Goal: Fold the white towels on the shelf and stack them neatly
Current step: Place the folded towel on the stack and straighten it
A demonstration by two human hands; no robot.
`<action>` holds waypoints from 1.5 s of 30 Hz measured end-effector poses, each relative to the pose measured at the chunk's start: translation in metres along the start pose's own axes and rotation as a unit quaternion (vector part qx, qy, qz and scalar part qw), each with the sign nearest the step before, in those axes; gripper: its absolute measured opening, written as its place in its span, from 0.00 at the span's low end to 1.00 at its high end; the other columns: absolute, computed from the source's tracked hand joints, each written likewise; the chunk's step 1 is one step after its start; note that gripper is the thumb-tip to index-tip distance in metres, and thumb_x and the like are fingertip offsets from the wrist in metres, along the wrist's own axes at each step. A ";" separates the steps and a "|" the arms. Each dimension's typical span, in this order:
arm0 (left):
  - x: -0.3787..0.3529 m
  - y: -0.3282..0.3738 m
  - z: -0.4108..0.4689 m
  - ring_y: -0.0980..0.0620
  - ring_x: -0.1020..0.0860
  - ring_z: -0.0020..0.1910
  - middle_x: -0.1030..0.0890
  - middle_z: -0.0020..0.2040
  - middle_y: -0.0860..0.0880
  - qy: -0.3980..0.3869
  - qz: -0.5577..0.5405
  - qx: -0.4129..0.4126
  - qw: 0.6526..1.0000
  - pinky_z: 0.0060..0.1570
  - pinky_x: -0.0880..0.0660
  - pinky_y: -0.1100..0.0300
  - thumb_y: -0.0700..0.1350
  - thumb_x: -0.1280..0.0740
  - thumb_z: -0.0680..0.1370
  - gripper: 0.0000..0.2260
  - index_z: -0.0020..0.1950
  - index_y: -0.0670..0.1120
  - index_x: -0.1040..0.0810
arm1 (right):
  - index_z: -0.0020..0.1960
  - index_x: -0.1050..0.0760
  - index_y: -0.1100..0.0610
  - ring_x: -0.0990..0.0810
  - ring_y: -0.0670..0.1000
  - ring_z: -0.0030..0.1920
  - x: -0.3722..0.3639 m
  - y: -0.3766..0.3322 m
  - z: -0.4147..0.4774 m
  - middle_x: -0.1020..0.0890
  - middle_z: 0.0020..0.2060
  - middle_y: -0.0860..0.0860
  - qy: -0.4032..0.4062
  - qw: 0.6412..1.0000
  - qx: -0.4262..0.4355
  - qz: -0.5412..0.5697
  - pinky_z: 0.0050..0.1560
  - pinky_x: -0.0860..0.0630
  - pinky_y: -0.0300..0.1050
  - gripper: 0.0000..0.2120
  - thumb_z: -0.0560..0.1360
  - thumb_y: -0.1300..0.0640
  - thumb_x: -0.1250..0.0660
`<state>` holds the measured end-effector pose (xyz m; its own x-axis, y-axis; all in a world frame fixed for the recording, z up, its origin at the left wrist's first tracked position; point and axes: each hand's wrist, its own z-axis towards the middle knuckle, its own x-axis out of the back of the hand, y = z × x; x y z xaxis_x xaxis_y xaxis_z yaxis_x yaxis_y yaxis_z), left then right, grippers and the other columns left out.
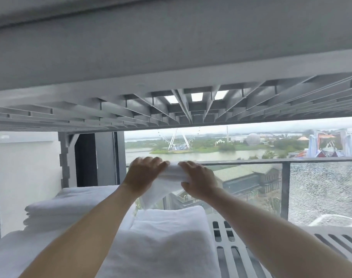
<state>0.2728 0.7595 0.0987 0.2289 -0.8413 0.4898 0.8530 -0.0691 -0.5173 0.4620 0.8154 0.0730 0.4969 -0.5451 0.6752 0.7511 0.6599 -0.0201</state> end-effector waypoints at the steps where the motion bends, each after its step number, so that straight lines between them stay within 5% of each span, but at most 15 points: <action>1: -0.002 -0.003 0.000 0.44 0.20 0.40 0.19 0.47 0.46 0.012 0.010 -0.006 1.000 0.39 0.22 0.49 0.34 0.27 0.65 0.21 0.56 0.46 0.21 | 0.63 0.33 0.51 0.23 0.55 0.53 -0.003 0.000 0.002 0.23 0.57 0.50 0.011 1.000 0.006 0.003 0.48 0.25 0.49 0.22 0.69 0.55 0.36; 6: -0.024 0.008 -0.023 0.46 0.20 0.40 0.19 0.45 0.47 0.036 0.031 -0.037 0.998 0.37 0.22 0.52 0.40 0.22 0.60 0.21 0.51 0.48 0.20 | 0.59 0.27 0.54 0.22 0.57 0.52 -0.037 0.008 -0.016 0.21 0.54 0.51 0.040 0.997 0.064 0.017 0.45 0.24 0.51 0.21 0.66 0.59 0.33; 8: -0.037 0.025 -0.045 0.46 0.20 0.38 0.19 0.45 0.47 -0.045 0.013 -0.060 0.997 0.35 0.22 0.55 0.40 0.22 0.59 0.22 0.52 0.49 0.20 | 0.59 0.28 0.52 0.23 0.57 0.53 -0.052 0.017 -0.033 0.22 0.54 0.51 -0.062 0.996 0.069 0.005 0.47 0.26 0.49 0.21 0.66 0.54 0.33; 10: -0.048 0.034 -0.060 0.45 0.22 0.48 0.23 0.54 0.46 -0.179 -0.014 -0.064 0.982 0.43 0.23 0.53 0.42 0.28 0.66 0.24 0.61 0.50 0.28 | 0.59 0.29 0.51 0.24 0.56 0.53 -0.063 0.022 -0.045 0.23 0.54 0.51 -0.159 0.982 0.095 -0.023 0.48 0.27 0.48 0.23 0.66 0.48 0.31; 12: -0.051 0.030 -0.060 0.44 0.25 0.55 0.27 0.60 0.47 -0.216 -0.018 -0.041 0.975 0.50 0.26 0.51 0.44 0.34 0.71 0.24 0.66 0.51 0.35 | 0.59 0.29 0.51 0.24 0.56 0.53 -0.065 0.023 -0.047 0.23 0.54 0.51 -0.168 0.980 0.100 -0.023 0.48 0.27 0.48 0.24 0.66 0.47 0.30; 18: -0.033 0.019 -0.051 0.46 0.24 0.51 0.26 0.56 0.49 -0.223 -0.065 0.068 0.970 0.46 0.27 0.54 0.42 0.35 0.70 0.22 0.63 0.50 0.36 | 0.60 0.30 0.49 0.22 0.57 0.50 -0.041 0.016 -0.034 0.22 0.52 0.50 -0.123 0.989 0.080 0.016 0.46 0.26 0.46 0.24 0.63 0.53 0.35; 21: -0.029 0.023 -0.056 0.48 0.25 0.46 0.25 0.53 0.49 -0.314 -0.088 0.119 0.938 0.42 0.28 0.56 0.45 0.33 0.69 0.21 0.58 0.52 0.38 | 0.60 0.29 0.49 0.23 0.56 0.52 -0.040 0.011 -0.041 0.21 0.53 0.50 -0.145 0.982 0.122 0.005 0.46 0.27 0.46 0.23 0.65 0.52 0.34; 24: -0.030 0.028 -0.069 0.47 0.26 0.48 0.25 0.53 0.47 -0.415 -0.124 0.133 0.891 0.48 0.26 0.53 0.51 0.31 0.69 0.25 0.62 0.53 0.39 | 0.64 0.31 0.48 0.26 0.54 0.61 -0.045 0.012 -0.050 0.25 0.62 0.50 -0.208 0.964 0.167 -0.004 0.59 0.32 0.48 0.20 0.73 0.52 0.35; 29: -0.032 0.036 -0.076 0.48 0.26 0.58 0.27 0.63 0.49 -0.395 -0.194 0.147 0.886 0.59 0.29 0.54 0.49 0.35 0.75 0.25 0.70 0.53 0.38 | 0.71 0.40 0.46 0.37 0.48 0.70 -0.045 0.031 -0.068 0.33 0.70 0.45 -0.247 0.957 0.147 0.033 0.70 0.41 0.48 0.35 0.68 0.48 0.28; 32: -0.027 0.036 -0.070 0.48 0.27 0.61 0.27 0.65 0.49 -0.360 -0.184 0.136 0.904 0.60 0.29 0.54 0.43 0.34 0.73 0.27 0.71 0.53 0.37 | 0.71 0.38 0.49 0.35 0.49 0.69 -0.040 0.033 -0.071 0.31 0.69 0.48 -0.228 0.963 0.126 0.072 0.69 0.43 0.41 0.35 0.68 0.52 0.28; 35: -0.026 0.036 -0.070 0.51 0.26 0.58 0.25 0.62 0.53 -0.375 -0.178 0.127 0.901 0.58 0.27 0.53 0.49 0.33 0.71 0.28 0.69 0.62 0.38 | 0.69 0.36 0.45 0.32 0.49 0.66 -0.034 0.035 -0.073 0.29 0.67 0.46 -0.208 0.970 0.106 0.067 0.67 0.36 0.45 0.31 0.69 0.51 0.30; 37: -0.026 0.035 -0.069 0.51 0.27 0.60 0.26 0.63 0.54 -0.437 -0.194 0.126 0.869 0.59 0.28 0.51 0.53 0.32 0.70 0.31 0.70 0.64 0.40 | 0.69 0.36 0.42 0.32 0.48 0.66 -0.033 0.037 -0.076 0.29 0.67 0.44 -0.231 0.966 0.106 0.045 0.67 0.34 0.49 0.29 0.70 0.50 0.31; 40: -0.020 0.033 -0.059 0.51 0.33 0.65 0.34 0.71 0.54 -0.500 -0.277 0.169 0.803 0.64 0.35 0.55 0.45 0.37 0.71 0.34 0.73 0.63 0.45 | 0.65 0.31 0.42 0.29 0.48 0.64 -0.029 0.035 -0.074 0.26 0.65 0.44 -0.220 0.969 0.068 0.085 0.65 0.33 0.48 0.22 0.72 0.41 0.36; 43: -0.016 0.040 -0.041 0.52 0.46 0.74 0.44 0.75 0.55 -0.483 -0.445 0.240 0.715 0.73 0.52 0.49 0.39 0.44 0.72 0.32 0.73 0.60 0.42 | 0.63 0.27 0.45 0.26 0.49 0.62 -0.026 0.033 -0.063 0.23 0.63 0.47 -0.204 0.968 0.026 0.145 0.59 0.31 0.45 0.19 0.76 0.40 0.44; 45: -0.019 0.050 -0.029 0.53 0.47 0.74 0.43 0.75 0.55 -0.469 -0.450 0.235 0.722 0.73 0.57 0.47 0.46 0.47 0.75 0.25 0.72 0.58 0.39 | 0.62 0.26 0.48 0.25 0.50 0.60 -0.026 0.033 -0.053 0.23 0.62 0.49 -0.203 0.966 0.005 0.160 0.56 0.31 0.45 0.16 0.79 0.46 0.45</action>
<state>0.2974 0.7566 0.0433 -0.4885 0.1811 0.8536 0.8690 0.0132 0.4946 0.4963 0.8239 0.0156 0.4899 -0.0664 0.8692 0.5822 0.7671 -0.2695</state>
